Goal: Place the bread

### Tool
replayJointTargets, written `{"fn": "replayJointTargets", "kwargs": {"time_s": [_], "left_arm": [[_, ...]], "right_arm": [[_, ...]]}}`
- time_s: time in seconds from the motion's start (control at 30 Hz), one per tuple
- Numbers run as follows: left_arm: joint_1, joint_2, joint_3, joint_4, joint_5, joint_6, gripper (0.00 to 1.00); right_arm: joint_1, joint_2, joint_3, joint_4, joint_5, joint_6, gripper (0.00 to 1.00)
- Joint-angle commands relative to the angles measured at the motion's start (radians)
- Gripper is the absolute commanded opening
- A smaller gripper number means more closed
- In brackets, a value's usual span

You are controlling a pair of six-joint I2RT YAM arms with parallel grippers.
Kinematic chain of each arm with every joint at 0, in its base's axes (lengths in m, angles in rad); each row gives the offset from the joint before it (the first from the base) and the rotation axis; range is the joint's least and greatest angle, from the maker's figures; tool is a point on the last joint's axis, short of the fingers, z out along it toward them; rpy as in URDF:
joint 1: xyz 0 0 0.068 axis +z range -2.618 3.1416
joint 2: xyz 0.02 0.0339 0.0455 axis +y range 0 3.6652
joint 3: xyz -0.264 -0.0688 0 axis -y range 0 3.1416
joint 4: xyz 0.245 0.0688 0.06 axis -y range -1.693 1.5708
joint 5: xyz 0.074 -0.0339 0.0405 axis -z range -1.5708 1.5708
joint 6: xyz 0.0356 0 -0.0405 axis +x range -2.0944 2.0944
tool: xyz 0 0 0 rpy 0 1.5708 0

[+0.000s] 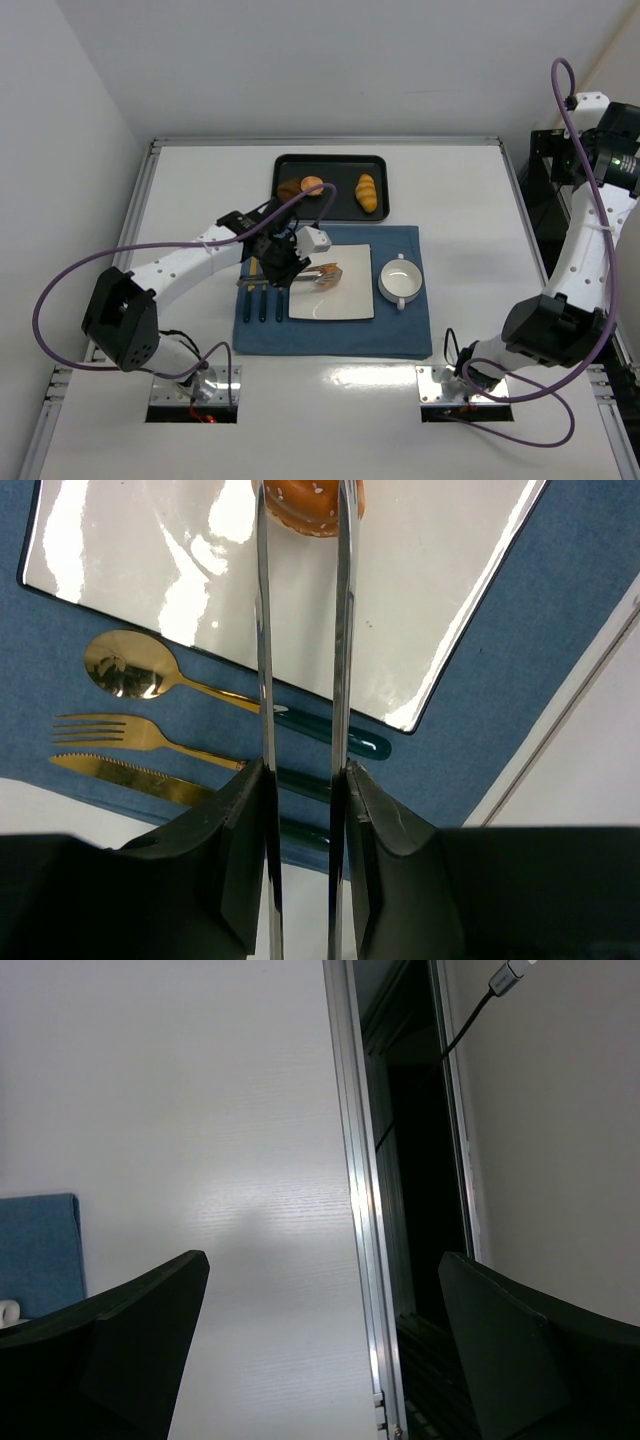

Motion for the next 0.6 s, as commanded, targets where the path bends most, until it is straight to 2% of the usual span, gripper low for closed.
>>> {"fn": "replayJointTargets", "kwargs": {"time_s": [0.0, 0.2, 0.57], "left_arm": [[-0.012, 0.000, -0.018, 0.053, 0.019, -0.013, 0.21], [-0.012, 0.000, -0.018, 0.063, 0.019, -0.013, 0.39], [-0.012, 0.020, 0.000, 0.033, 0.028, -0.013, 0.47]], "right_arm": [[0.002, -0.018, 0.048, 0.020, -0.013, 0.015, 1.00], [0.002, -0.009, 0.057, 0.011, -0.013, 0.015, 1.00], [0.002, 0.009, 0.077, 0.011, -0.004, 0.015, 1.00]]}}
